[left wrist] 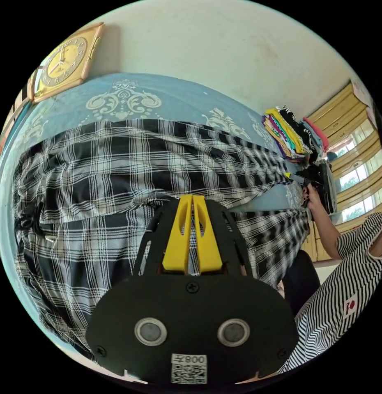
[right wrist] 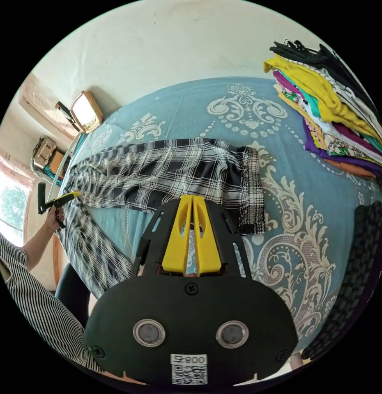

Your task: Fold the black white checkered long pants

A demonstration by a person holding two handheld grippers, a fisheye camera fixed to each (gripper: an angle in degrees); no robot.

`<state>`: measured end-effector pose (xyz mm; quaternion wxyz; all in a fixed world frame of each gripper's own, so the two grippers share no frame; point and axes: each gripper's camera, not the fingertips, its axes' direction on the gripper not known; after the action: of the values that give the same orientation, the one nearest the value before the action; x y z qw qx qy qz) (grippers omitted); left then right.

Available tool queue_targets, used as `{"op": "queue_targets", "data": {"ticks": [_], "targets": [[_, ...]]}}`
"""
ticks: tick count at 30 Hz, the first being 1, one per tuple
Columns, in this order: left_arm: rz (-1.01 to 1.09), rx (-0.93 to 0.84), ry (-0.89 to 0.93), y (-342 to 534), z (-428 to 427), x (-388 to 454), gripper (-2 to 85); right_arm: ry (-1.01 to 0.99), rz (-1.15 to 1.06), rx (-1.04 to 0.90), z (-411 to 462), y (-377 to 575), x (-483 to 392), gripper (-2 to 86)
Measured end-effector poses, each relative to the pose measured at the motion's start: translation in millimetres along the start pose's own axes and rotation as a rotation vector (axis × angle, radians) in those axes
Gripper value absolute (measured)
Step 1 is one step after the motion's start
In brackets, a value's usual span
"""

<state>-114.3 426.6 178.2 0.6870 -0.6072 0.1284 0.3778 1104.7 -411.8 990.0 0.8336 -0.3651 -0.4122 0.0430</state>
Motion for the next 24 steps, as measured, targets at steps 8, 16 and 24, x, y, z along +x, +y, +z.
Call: {"op": "queue_targets", "data": {"ticks": [8,16,24], "targets": [[0.384,0.023,0.298,-93,71,112,5.3,0.164,0.141,0.035,-49,28,37,6.7],[0.71,-0.151,0.456,-197,203,285,6.6,0.157,0.366,0.133,-67,69,59,8.4],[0.856,-0.283,0.398,-244,287,404,6.1,0.095,0.432,0.205,-65,99,87,5.7]]}}
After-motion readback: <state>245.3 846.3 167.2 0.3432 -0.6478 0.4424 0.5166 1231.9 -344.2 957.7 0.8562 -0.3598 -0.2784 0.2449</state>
